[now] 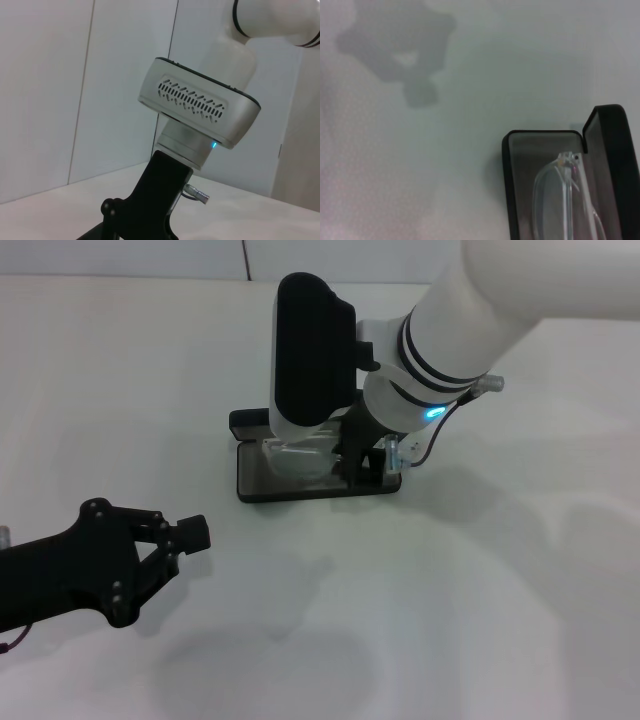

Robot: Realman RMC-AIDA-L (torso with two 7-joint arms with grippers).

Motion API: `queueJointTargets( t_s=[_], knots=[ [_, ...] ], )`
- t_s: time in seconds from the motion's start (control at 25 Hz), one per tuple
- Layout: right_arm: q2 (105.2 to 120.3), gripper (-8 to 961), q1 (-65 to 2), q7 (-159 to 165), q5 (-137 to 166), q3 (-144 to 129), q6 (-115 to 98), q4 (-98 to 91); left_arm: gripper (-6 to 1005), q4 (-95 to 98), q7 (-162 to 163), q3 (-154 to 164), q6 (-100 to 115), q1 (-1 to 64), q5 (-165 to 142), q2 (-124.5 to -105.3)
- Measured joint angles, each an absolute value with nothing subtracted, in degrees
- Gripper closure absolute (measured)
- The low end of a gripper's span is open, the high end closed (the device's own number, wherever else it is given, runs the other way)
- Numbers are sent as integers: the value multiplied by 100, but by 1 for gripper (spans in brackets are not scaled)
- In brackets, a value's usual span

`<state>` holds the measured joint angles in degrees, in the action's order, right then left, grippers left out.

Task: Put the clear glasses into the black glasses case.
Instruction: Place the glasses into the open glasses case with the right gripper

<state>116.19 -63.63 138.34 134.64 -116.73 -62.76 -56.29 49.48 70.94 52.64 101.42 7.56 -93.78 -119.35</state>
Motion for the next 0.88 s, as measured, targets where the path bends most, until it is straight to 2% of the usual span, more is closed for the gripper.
queueJointTargets(
  t_s=[0.88],
  knots=[
    [11619,812,-6351,13811,13403,-11688,-6228,-5616,964,4948,7045,5264,10142,775,-9378,-11945]
  ],
)
